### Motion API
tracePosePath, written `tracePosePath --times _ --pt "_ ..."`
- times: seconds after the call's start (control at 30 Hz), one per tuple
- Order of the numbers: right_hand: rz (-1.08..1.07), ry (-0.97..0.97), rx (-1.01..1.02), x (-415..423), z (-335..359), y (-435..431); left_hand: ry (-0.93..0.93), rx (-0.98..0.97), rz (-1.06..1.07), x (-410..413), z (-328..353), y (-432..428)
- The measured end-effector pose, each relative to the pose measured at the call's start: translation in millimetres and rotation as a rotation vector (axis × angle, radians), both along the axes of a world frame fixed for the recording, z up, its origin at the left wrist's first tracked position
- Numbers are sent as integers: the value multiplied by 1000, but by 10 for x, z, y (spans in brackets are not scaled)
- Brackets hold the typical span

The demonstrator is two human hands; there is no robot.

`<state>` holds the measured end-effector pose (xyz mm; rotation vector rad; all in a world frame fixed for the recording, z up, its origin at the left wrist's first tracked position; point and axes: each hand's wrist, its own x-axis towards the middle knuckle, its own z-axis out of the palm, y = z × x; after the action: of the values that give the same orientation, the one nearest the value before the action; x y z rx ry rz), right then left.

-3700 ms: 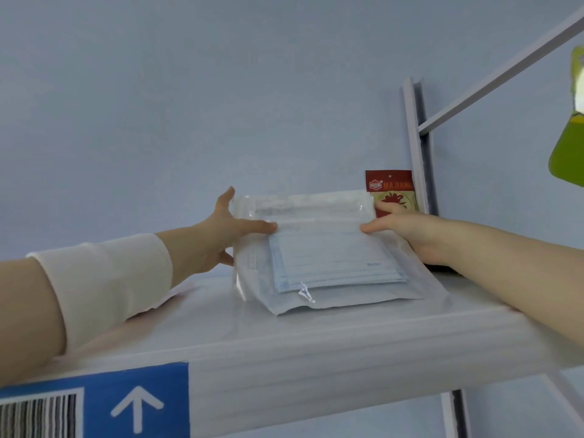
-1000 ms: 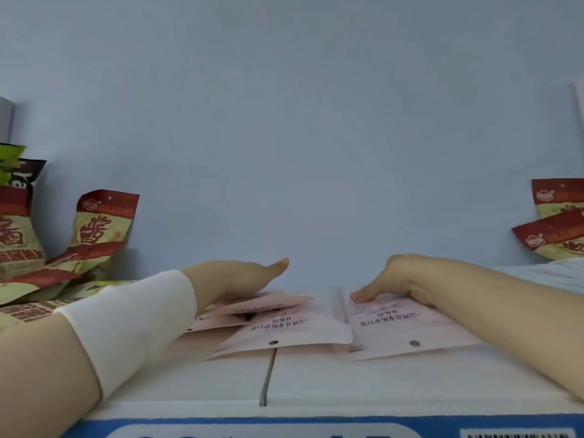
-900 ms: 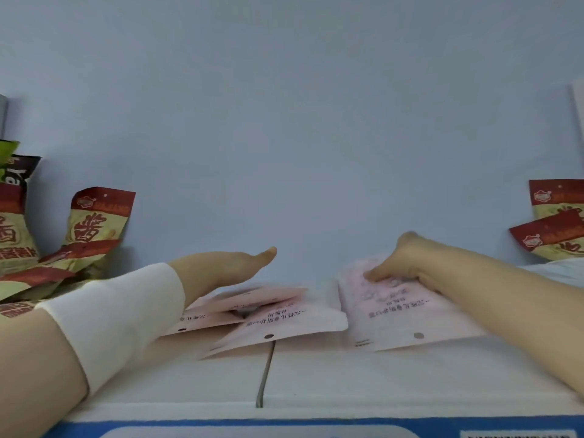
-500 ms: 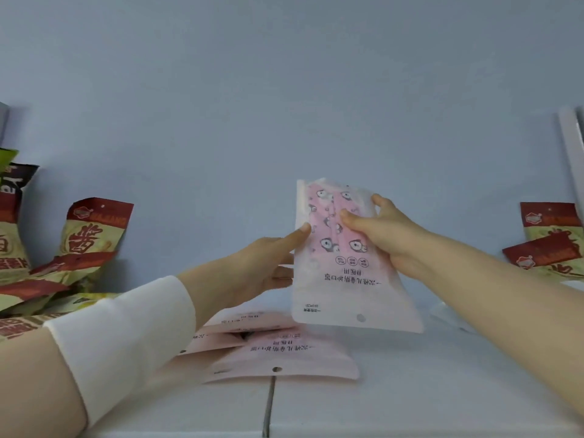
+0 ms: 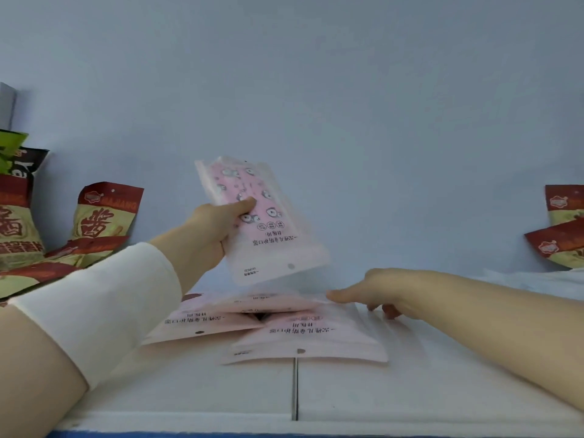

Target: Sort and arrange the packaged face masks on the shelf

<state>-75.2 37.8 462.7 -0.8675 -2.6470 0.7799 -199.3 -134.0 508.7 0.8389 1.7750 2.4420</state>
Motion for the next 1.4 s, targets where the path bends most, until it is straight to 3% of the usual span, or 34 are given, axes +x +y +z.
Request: tracePosePath --times 0.07,0.2,0.27,0.43,0.5,0.6,0.7,0.9,1.0,1.1,1.27,1.4 --pt "3 14 32 -98 -20 -21 -16 32 25 -22 0 -3" --pt "-13 142 -273 -206 -23 17 -23 48 51 -20 -6 13" --pt "-48 193 -332 -172 17 35 -25 41 64 -18 -17 23" --pt "-158 380 -118 37 302 202 -6 3 43 9 -54 31" --pt "-163 510 -139 188 405 309 3 -21 18 43 -71 35" --pt "-139 854 -229 372 546 424 37 -57 -21 92 -87 48" --pt "15 1155 -281 458 673 434 66 -54 -55 133 -70 58" --pt "219 1357 -169 457 823 341 123 -89 -140 221 -43 4" --pt "226 1508 -266 553 970 369 156 -97 -139 225 -20 -65" --pt "261 1511 -342 530 1006 346 196 -149 -124 189 -11 -107" --pt "353 1317 -264 147 871 109 233 -184 -183 219 -38 -80" --pt "427 1258 -314 -94 770 -80 261 -254 -202 253 -30 -48"
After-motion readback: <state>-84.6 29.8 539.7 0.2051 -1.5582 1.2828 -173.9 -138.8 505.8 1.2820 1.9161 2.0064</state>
